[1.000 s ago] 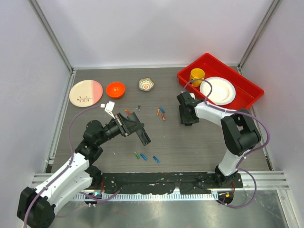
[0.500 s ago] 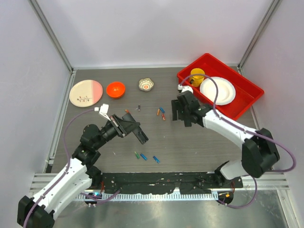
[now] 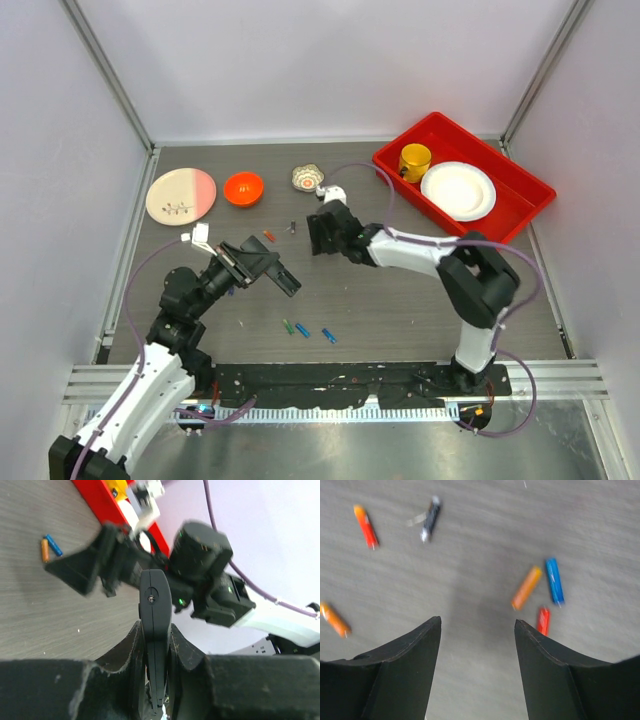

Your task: Load the batteries into the remote control

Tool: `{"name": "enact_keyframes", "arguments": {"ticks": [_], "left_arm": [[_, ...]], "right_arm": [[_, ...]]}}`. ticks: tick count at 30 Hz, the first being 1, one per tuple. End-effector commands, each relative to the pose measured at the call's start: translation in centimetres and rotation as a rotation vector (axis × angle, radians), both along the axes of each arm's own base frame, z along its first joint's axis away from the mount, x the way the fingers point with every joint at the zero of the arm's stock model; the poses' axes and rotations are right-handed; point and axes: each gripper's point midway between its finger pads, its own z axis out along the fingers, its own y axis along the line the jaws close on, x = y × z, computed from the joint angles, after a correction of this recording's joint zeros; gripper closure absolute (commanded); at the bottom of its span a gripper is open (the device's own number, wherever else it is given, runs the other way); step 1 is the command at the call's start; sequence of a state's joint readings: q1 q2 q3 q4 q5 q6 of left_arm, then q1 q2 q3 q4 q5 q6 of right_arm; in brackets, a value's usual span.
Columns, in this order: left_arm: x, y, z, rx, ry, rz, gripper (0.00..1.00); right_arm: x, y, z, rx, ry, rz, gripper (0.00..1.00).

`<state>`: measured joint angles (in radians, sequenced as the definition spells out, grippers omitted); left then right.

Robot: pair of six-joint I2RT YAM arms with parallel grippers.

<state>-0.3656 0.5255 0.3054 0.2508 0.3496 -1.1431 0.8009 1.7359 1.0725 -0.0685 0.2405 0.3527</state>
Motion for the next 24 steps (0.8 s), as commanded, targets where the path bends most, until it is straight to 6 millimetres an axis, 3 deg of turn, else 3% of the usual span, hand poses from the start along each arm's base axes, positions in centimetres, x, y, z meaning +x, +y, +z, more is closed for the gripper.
{"name": "enact_keyframes", "arguments": {"ticks": [1, 3, 5, 6, 7, 13, 24], "left_arm": [[-0.8, -0.2, 1.1, -0.048, -0.057, -0.038, 1.0], [-1.1, -0.2, 1.5, -0.056, -0.096, -0.051, 1.0], [-1.5, -0.4, 1.8, -0.053, -0.116, -0.073, 1.0], [-1.7, -0.5, 1.8, -0.044, -0.128, -0.084, 1.0], [-1.8, -0.6, 1.9, -0.04, -0.135, -0.091, 1.0], [-2.6, -0.9, 3.0, -0.049, -0.213, -0.134, 1.0], [-2.9, -1.0, 3.0, -0.046, -0.228, -0.148, 1.0]], "right_arm": [[6.1, 4.4, 3.7, 0.12, -0.103, -0.131, 0.35], [7.1, 5.1, 1.9, 0.112, -0.081, -0.162, 0.36], [8.0, 6.1, 2.2, 0.136, -0.09, -0.176, 0.36], [8.2, 6.2, 0.8, 0.119, -0.075, -0.18, 0.36], [8.7, 6.8, 1.3, 0.131, -0.083, -0.18, 0.36], [9.6, 8.8, -0.6, 0.121, -0.05, -0.151, 0.35], [9.8, 9.2, -2.7, 0.056, -0.041, -0.152, 0.41]]}}
